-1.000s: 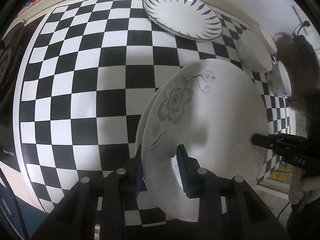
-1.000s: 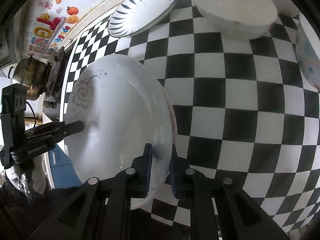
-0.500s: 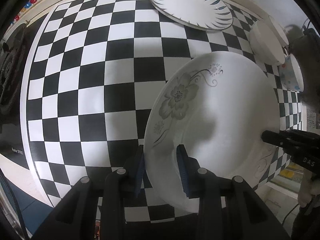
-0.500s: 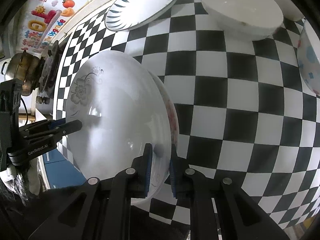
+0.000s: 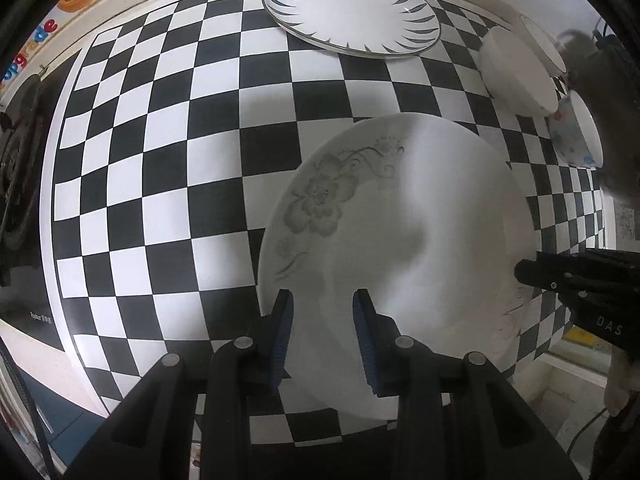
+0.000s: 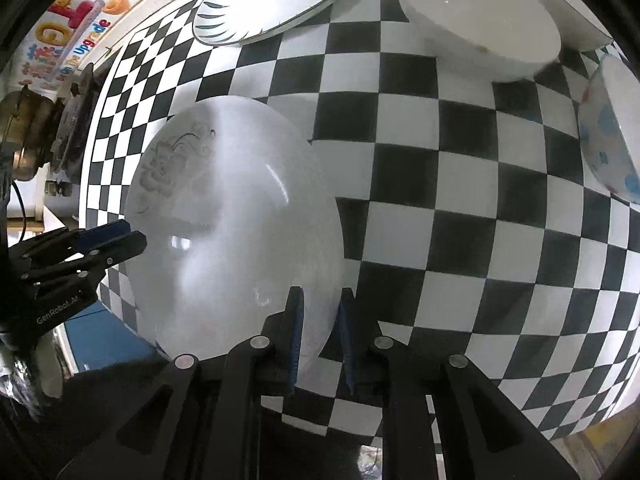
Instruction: Organize plates and bowls
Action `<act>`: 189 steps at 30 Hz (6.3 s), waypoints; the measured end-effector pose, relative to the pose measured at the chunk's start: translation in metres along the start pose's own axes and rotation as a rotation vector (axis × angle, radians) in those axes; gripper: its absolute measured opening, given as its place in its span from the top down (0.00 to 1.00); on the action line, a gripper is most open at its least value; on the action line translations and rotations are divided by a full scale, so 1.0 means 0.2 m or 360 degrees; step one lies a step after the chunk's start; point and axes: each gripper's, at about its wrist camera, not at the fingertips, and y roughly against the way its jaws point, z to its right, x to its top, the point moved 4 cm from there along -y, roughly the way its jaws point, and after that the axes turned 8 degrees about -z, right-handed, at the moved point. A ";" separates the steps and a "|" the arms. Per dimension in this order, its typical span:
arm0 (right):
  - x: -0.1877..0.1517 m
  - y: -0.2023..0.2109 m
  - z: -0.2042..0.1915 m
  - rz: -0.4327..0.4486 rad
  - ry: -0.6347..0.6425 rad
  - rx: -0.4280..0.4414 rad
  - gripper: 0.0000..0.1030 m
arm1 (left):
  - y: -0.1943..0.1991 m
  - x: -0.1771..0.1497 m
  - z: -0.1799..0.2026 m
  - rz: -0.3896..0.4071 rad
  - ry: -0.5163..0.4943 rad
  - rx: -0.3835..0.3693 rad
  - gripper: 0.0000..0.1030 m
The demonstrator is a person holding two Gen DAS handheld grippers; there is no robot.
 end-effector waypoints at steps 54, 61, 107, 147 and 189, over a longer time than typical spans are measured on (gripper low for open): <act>1.37 0.11 0.16 0.0053 -0.0233 0.0131 0.83 | -0.01 1.20 -0.29 0.0085 0.0276 -0.0292 0.74; 1.26 0.20 0.13 0.0111 -0.0214 0.0177 0.84 | 0.10 1.11 -0.24 0.0160 0.0233 -0.0275 0.74; 0.02 0.21 0.00 0.0223 -0.0088 0.0242 0.87 | 0.15 0.08 -0.06 0.0145 0.0021 -0.0168 0.74; 0.01 -0.04 -0.01 0.0107 -0.0065 0.0101 0.86 | -0.12 0.07 -0.03 -0.0017 0.0108 -0.0069 0.74; 0.00 0.12 -0.07 0.0001 -0.0126 -0.0066 0.64 | 0.09 0.00 -0.06 -0.0039 0.0182 -0.0042 0.73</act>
